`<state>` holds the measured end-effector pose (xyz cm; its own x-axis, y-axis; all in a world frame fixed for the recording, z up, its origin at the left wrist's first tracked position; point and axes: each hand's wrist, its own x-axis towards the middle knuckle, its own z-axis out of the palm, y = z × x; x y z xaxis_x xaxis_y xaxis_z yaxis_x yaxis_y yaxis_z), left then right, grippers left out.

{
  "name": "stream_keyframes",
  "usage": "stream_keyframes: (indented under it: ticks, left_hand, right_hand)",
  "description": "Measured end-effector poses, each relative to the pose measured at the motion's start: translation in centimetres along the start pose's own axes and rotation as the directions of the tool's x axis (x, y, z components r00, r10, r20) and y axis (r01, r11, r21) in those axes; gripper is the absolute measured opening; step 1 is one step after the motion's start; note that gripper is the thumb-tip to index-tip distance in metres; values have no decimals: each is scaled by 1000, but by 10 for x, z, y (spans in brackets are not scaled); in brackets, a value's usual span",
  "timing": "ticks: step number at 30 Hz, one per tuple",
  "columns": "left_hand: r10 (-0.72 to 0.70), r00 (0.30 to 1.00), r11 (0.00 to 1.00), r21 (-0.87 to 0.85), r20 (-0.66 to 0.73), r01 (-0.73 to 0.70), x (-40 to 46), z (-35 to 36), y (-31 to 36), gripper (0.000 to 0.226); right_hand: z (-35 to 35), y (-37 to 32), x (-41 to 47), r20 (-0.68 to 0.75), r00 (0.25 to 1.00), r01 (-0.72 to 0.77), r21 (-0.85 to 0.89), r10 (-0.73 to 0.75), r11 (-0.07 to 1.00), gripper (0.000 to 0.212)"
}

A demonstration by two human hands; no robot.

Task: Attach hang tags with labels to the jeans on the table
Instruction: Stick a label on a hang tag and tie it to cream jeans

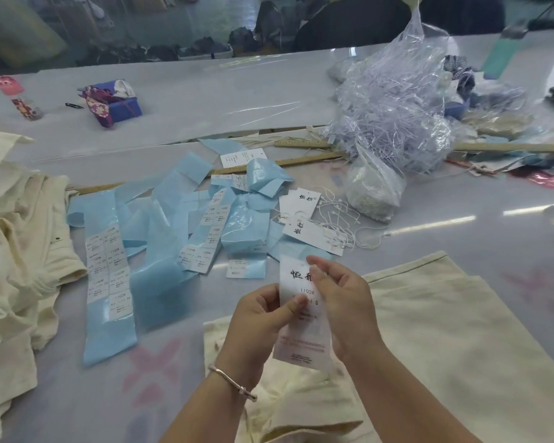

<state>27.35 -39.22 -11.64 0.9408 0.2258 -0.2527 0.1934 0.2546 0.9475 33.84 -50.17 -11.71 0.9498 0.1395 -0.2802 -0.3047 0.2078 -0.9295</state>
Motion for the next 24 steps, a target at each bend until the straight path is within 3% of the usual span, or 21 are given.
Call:
stream_keyframes:
  ticks: [3, 5, 7, 9, 14, 18, 21, 24]
  left_hand:
    - [-24, 996, 998, 57, -84, 28, 24, 11, 0, 23]
    - [-49, 990, 996, 73, -131, 59, 42, 18, 2, 29]
    - [-72, 984, 992, 95, -164, 88, 57, 21, 3, 34]
    - [-80, 979, 991, 90, -187, 99, 67, 22, 0, 38]
    - [-112, 971, 988, 77, -211, 131, 80, 22, -11, 35]
    - [-138, 964, 986, 66, -228, 156, 83, 19, -15, 30]
    - [-151, 958, 984, 51, -245, 168, 85, 17, -16, 31]
    - [-177, 956, 982, 20, -235, 187, 85, 18, -15, 34]
  right_hand:
    - [-29, 3, 50, -62, 989, 107, -292, -131, 950, 14]
    - [-58, -1, 89, -137, 950, 149, -594, -282, 791, 11]
    - [-90, -5, 126, -234, 907, 51, -765, -351, 642, 10]
    - [-115, -9, 159, -300, 883, -43, -818, -360, 574, 10]
    - [-138, -7, 210, -273, 929, -152, -897, -249, 415, 18]
    - [-136, -4, 226, -315, 910, -226, -922, -271, 313, 50]
    - [-123, -7, 240, -294, 894, -206, -940, -337, 273, 48]
    - [-107, -11, 251, -369, 900, -323, -922, -234, 211, 47]
